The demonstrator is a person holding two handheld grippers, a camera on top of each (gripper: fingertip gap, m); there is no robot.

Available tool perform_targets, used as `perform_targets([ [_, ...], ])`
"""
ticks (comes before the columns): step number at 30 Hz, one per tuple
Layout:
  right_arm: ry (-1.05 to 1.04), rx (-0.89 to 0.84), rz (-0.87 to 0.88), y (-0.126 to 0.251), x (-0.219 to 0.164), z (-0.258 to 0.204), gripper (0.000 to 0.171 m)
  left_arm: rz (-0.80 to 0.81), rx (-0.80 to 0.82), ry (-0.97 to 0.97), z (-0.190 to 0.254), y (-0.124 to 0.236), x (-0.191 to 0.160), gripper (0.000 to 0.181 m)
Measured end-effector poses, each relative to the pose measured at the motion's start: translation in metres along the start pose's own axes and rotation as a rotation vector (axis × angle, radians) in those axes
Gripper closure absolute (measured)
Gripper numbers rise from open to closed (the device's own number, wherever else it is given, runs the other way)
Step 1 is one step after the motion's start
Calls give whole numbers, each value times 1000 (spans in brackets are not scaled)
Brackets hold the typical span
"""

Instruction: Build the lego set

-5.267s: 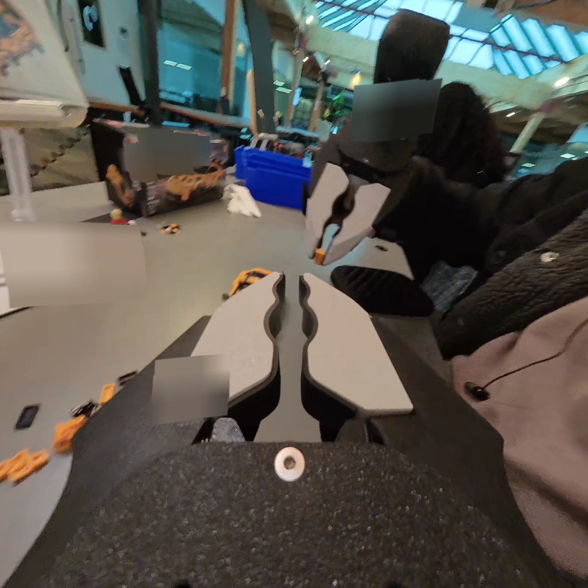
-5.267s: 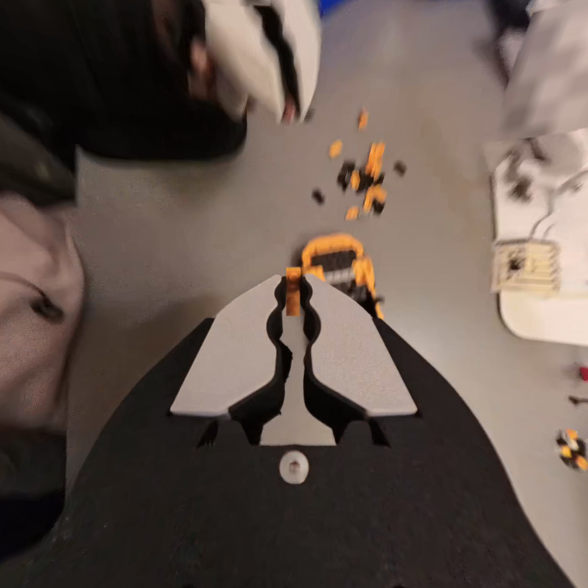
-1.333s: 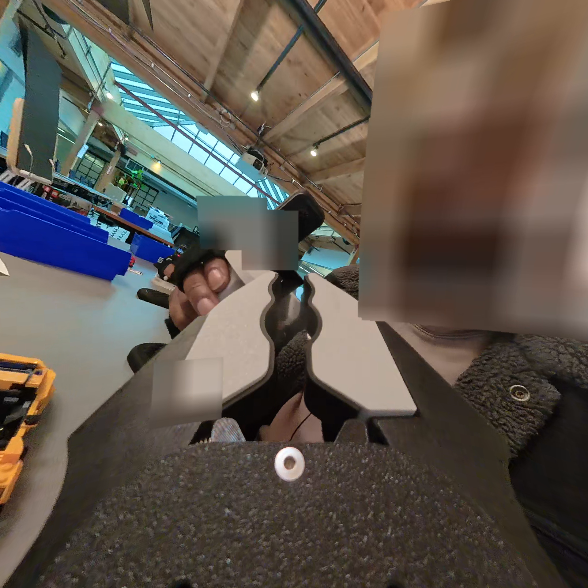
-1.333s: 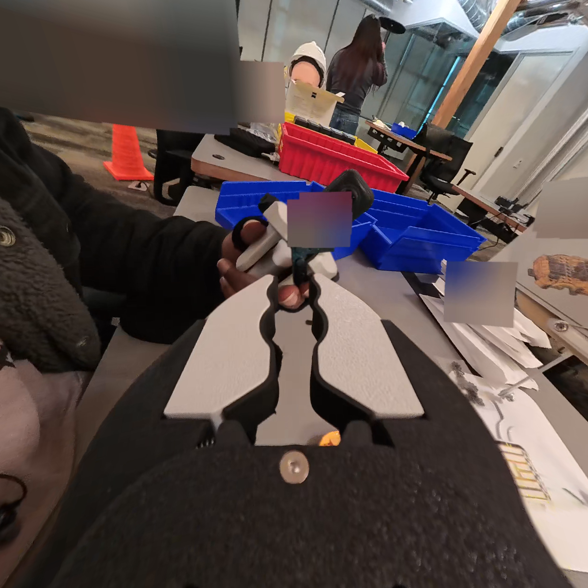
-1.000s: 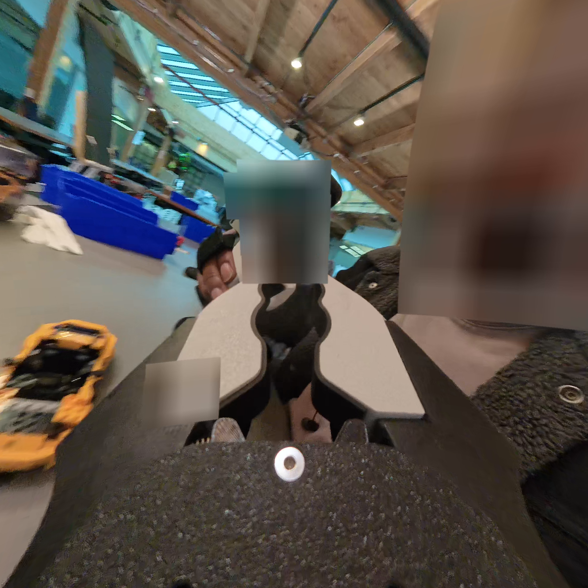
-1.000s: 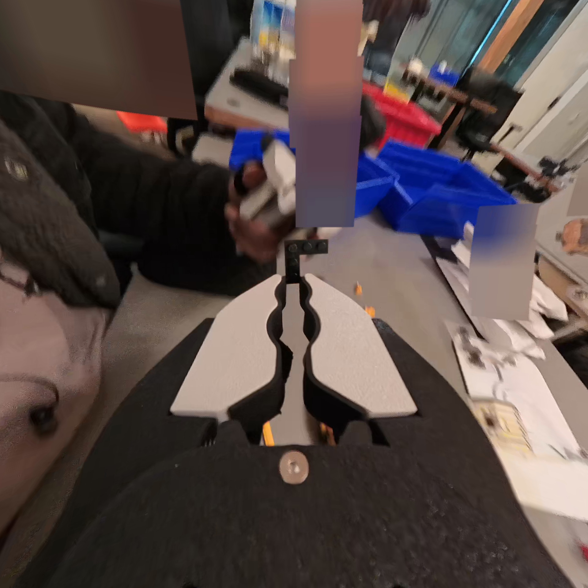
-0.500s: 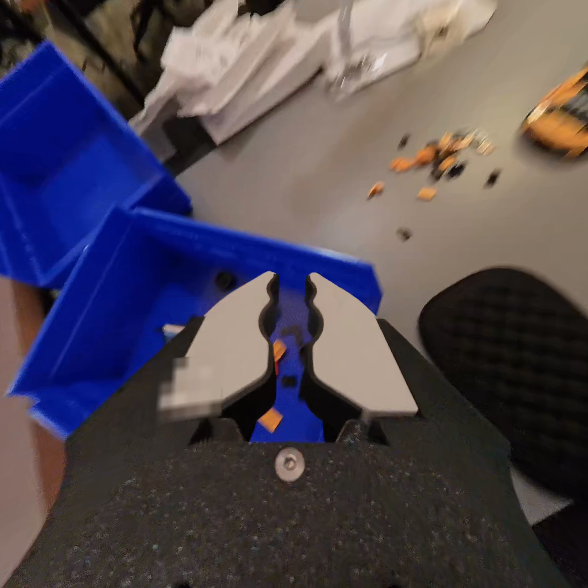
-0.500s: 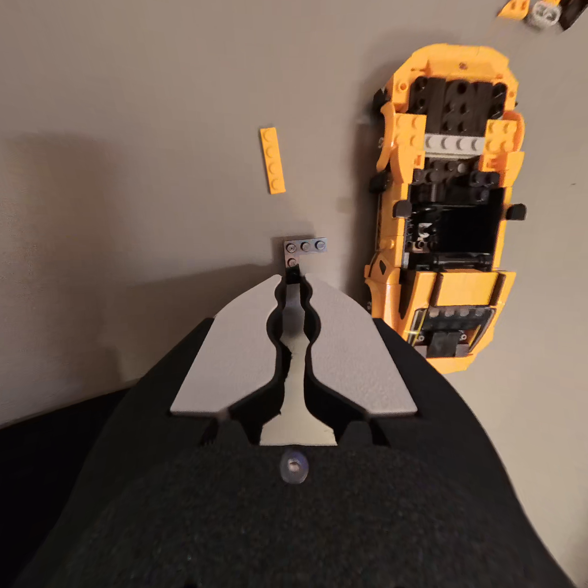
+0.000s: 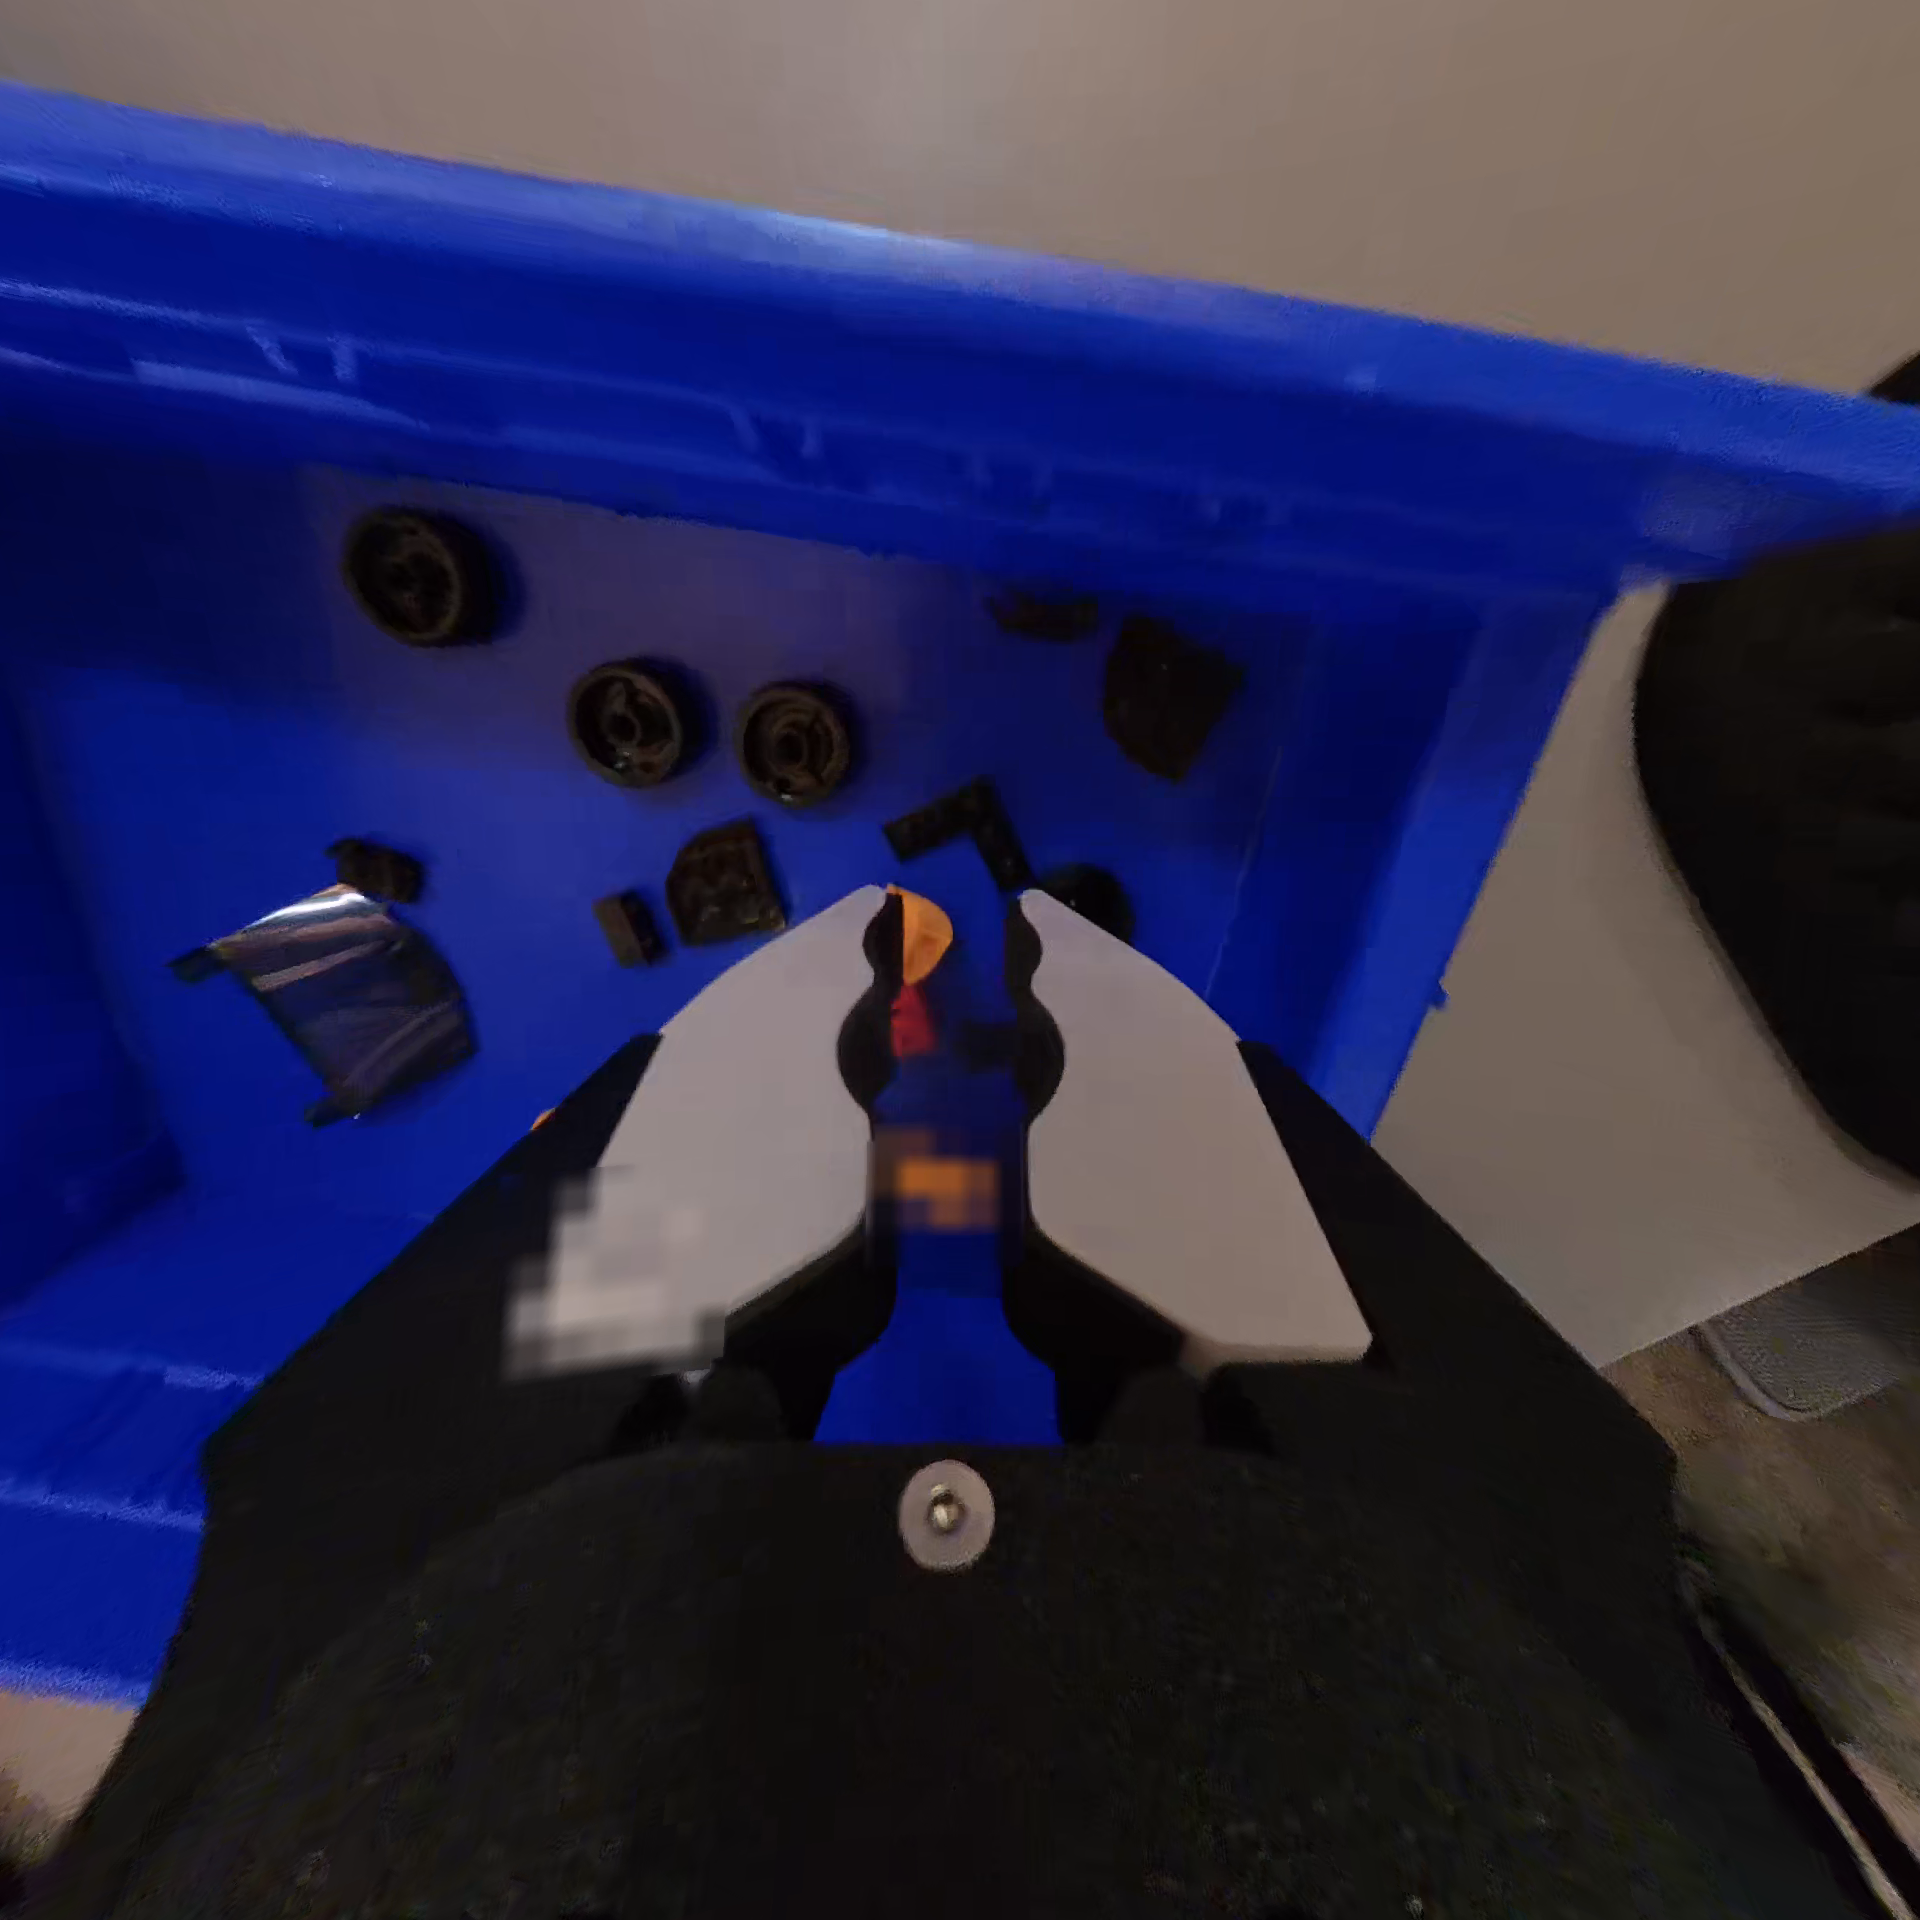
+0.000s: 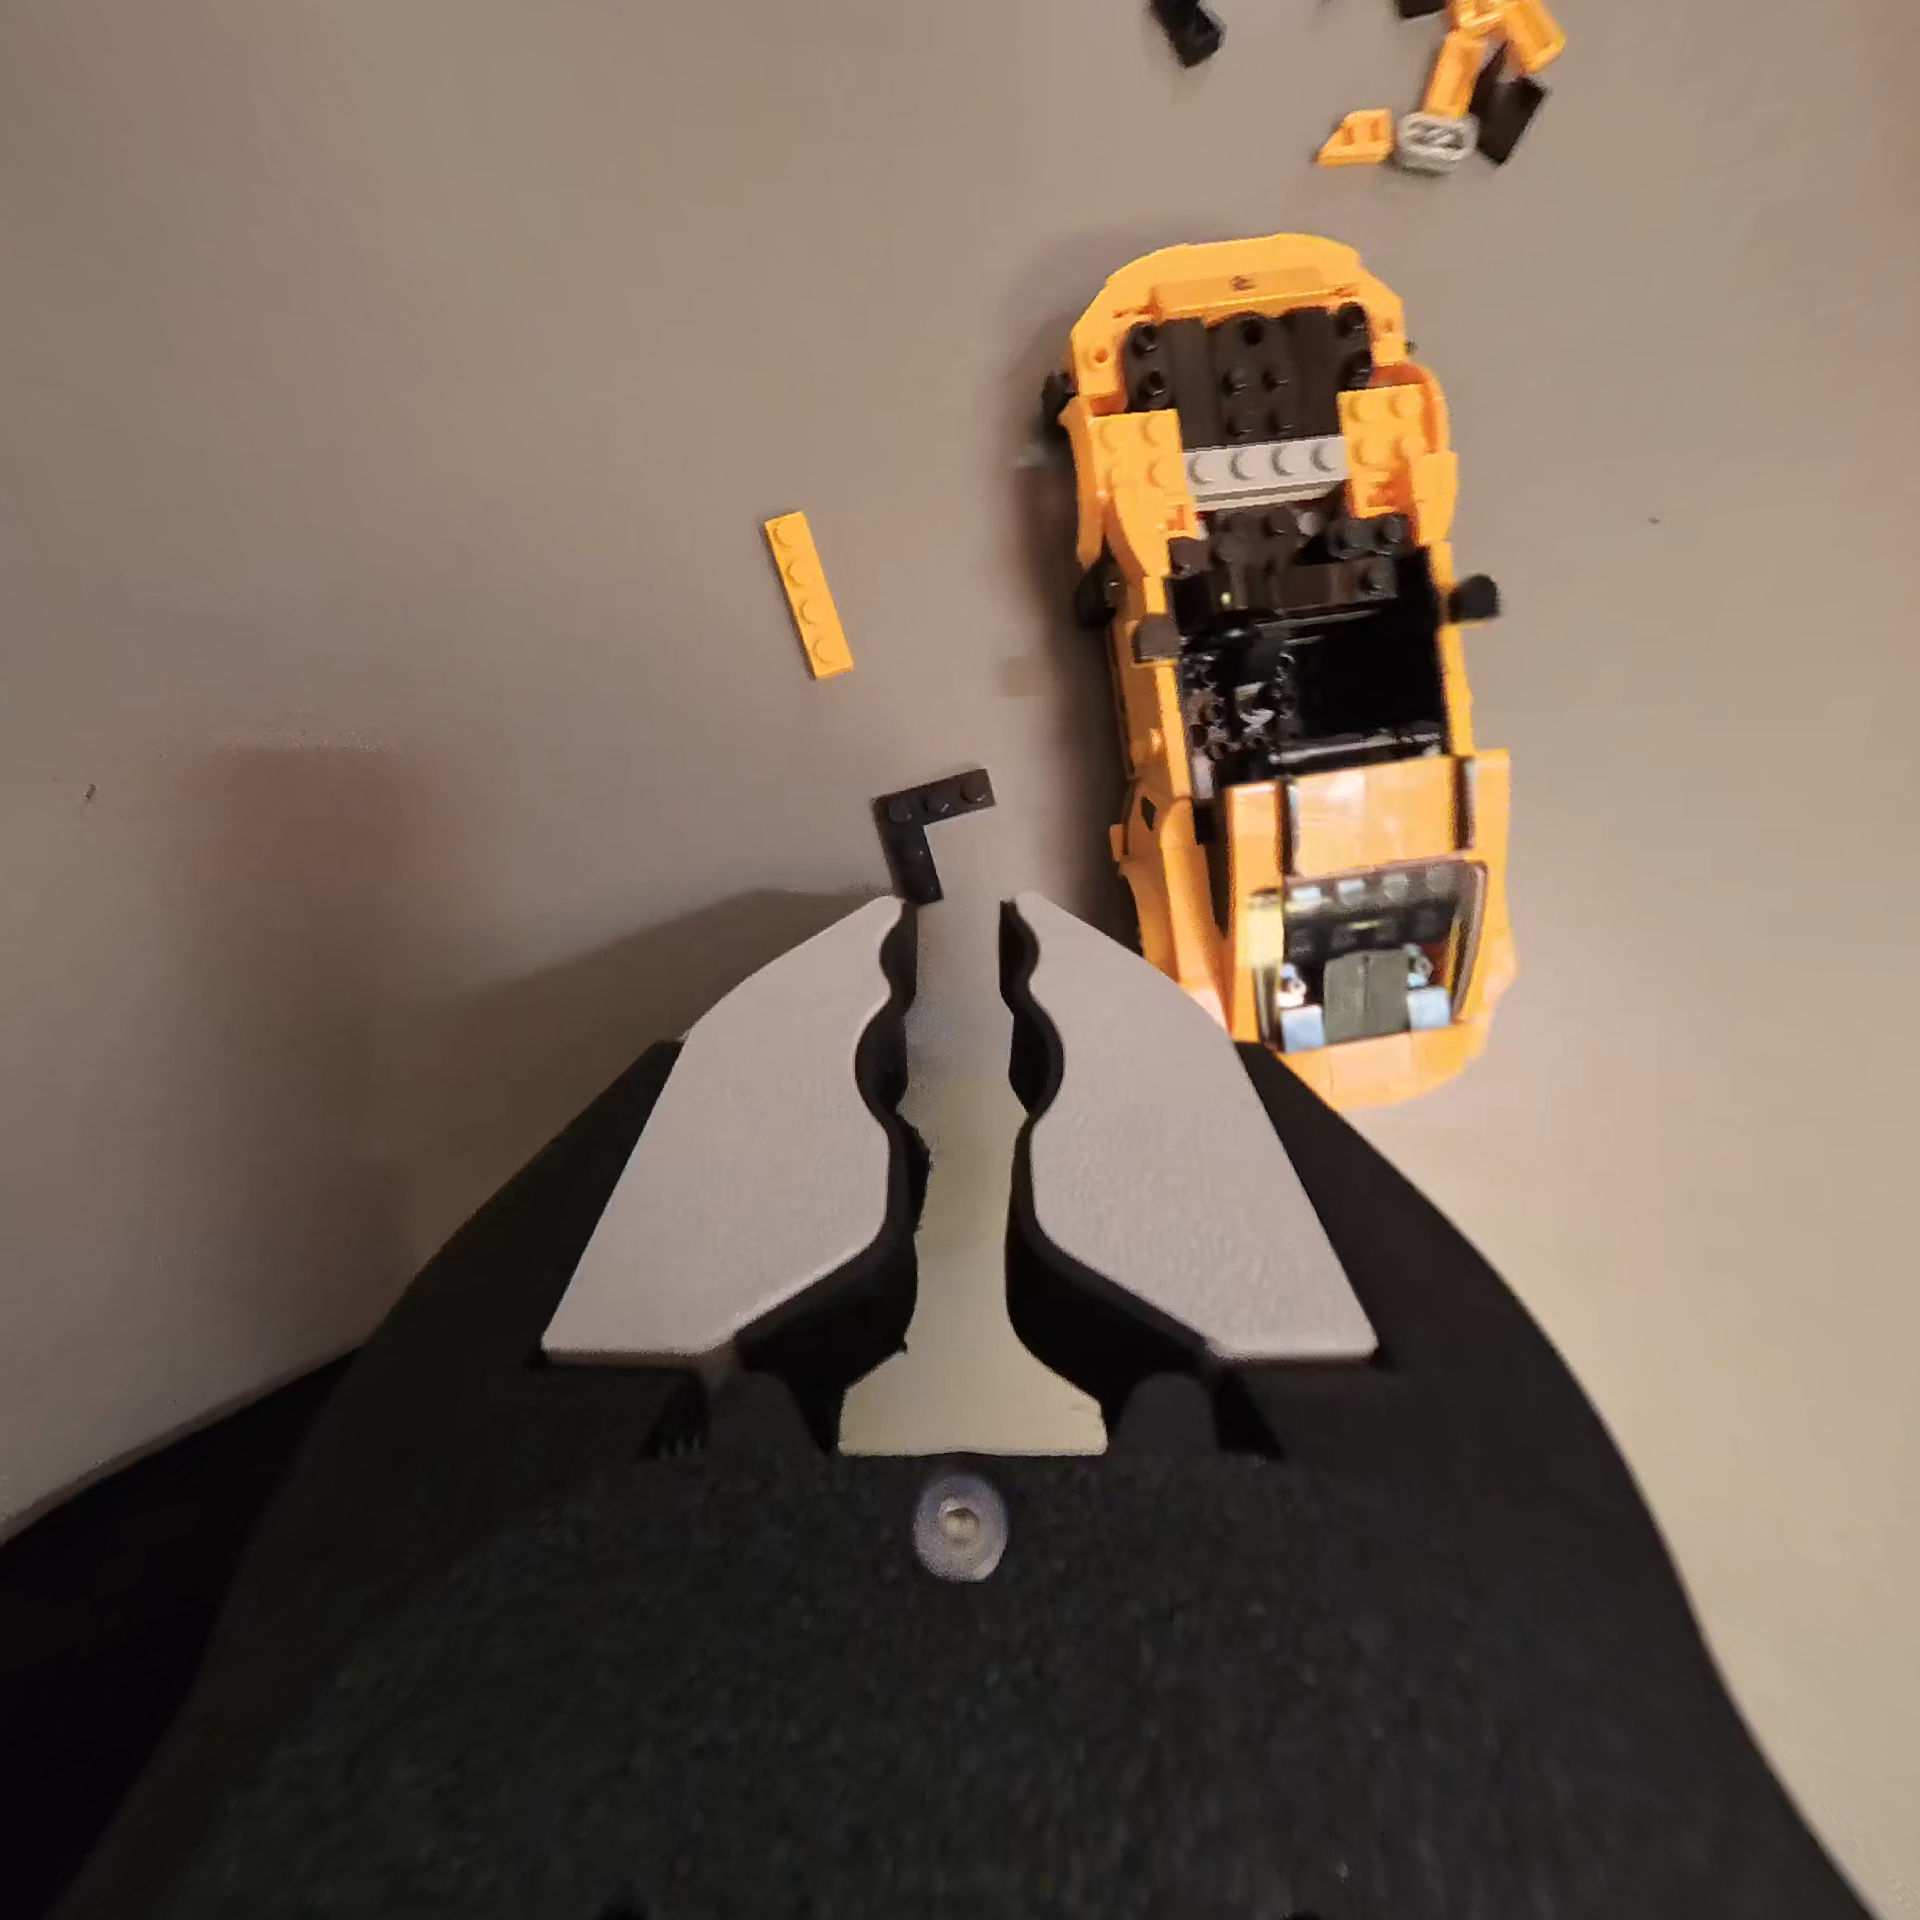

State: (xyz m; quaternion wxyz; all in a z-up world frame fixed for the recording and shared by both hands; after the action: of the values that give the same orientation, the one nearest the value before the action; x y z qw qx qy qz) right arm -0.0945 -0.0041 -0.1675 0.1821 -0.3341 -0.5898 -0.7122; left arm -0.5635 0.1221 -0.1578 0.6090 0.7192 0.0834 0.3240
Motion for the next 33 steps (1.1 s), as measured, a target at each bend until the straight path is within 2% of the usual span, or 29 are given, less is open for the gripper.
perform_targets([
  [9,-85,-66,87,17,-12,-1,159,-137,-55,30,-2,-31,-2,139],
  [13,-105,-69,114,17,-15,0,161,-164,-44,9,-4,-31,-2,144],
  [15,-104,-71,121,15,-15,0,161,-179,-51,-10,-3,-31,-3,153],
  [18,-99,-75,142,15,-12,0,162,-176,-51,-34,-1,-31,-3,154],
  [21,-91,-86,163,18,-9,0,162,-122,-46,-39,-1,-26,-1,154],
  [24,-87,-106,183,25,-8,1,162,5,-10,-67,6,3,16,155],
  [26,-87,-126,204,30,-8,2,162,131,-17,-128,30,29,40,155],
  [29,-91,-159,220,33,-10,5,162,278,-109,-269,94,50,83,155],
  [33,-86,-170,223,31,-10,3,160,285,-274,-472,184,18,121,156],
])
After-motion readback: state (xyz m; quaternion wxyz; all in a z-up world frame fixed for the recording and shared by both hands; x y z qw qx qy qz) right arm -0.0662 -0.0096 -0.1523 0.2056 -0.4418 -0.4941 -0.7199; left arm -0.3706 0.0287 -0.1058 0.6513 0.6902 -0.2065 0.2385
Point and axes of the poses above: each gripper's, where its closed fingertips meet, y back along the fingers, x out of its top, z = x × y across the jaws, the point moved 4 cm from there along y, back along the fingers, and after that the axes turned 13 degrees about z, right-handed, at the moved point
